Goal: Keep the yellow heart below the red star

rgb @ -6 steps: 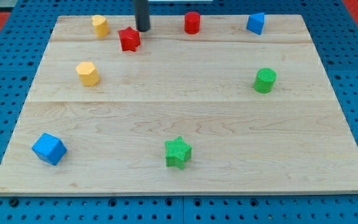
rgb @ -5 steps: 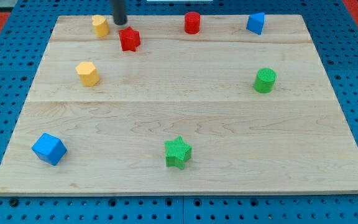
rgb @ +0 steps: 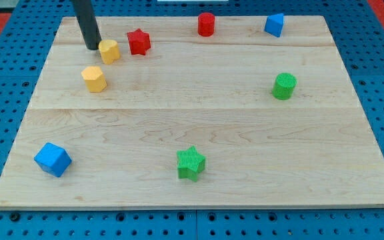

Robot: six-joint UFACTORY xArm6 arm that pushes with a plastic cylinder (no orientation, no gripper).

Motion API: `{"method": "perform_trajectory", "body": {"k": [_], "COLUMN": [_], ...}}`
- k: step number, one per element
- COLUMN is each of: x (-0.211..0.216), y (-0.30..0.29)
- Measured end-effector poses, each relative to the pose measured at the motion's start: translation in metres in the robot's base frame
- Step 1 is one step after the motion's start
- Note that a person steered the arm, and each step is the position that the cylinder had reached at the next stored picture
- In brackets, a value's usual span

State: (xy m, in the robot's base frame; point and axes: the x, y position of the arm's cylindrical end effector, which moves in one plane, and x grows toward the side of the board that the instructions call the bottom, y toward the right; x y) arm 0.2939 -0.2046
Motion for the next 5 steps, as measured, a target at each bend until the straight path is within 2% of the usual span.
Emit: {"method": "perform_trajectory", "body": {"k": [1, 2, 4, 5], "x": [0.021, 0.016, 0.001, -0.004], "y": [-0.011, 0.004, -0.007, 0.019]}}
